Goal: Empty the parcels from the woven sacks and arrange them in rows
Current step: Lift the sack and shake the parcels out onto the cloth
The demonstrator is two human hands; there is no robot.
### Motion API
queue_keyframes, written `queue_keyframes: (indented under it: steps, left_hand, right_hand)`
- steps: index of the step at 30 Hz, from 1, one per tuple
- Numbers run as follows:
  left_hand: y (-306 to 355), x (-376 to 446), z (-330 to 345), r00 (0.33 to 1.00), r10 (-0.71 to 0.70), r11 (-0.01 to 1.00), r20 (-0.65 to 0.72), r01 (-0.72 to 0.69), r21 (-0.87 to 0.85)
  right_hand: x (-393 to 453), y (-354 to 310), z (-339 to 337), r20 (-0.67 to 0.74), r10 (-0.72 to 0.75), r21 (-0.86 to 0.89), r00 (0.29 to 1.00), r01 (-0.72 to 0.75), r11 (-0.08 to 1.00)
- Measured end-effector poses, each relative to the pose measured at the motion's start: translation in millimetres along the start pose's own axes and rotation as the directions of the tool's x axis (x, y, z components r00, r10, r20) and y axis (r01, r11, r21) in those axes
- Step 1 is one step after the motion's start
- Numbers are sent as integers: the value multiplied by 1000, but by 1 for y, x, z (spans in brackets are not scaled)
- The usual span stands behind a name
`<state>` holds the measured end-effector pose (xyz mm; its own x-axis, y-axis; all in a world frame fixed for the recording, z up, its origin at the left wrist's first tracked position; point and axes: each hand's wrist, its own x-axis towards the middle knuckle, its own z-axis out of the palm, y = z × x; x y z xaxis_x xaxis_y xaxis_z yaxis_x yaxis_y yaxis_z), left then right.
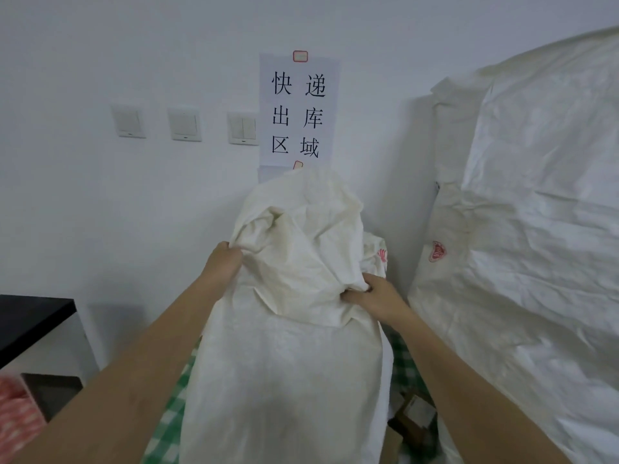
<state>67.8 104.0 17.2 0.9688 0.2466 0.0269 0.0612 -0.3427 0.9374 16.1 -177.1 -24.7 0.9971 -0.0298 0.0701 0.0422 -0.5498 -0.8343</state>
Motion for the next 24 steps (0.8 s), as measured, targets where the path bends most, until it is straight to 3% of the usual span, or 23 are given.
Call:
queue_keyframes:
  steps: [3, 6, 10, 13, 19, 24]
  left_hand:
    - [2, -8, 1, 997, 14, 998, 77, -9, -70]
    - [5, -17, 2, 982, 93, 978, 162, -60, -200]
    - [12, -25, 5, 924, 102, 991, 368, -62, -118]
    - [15, -32, 15, 870, 97, 995, 484, -97, -26]
    - [7, -39, 31, 928, 133, 969, 348, -195, 151]
    - [-7, -30, 34, 956, 116, 961, 269, -176, 212]
  right_hand:
    - [-5, 4, 4, 31, 15, 124, 999, -19, 992]
    - [-10, 6, 8, 86, 28, 137, 996, -39, 990]
    - [-14, 7, 15, 126, -24, -7, 992, 25, 1000]
    - [-19, 4, 18, 108, -61, -3, 992, 62, 998]
    - [-24, 4, 19, 96, -24, 192, 995, 6, 981]
    - [-34, 8, 15, 229, 19, 323, 973, -95, 942]
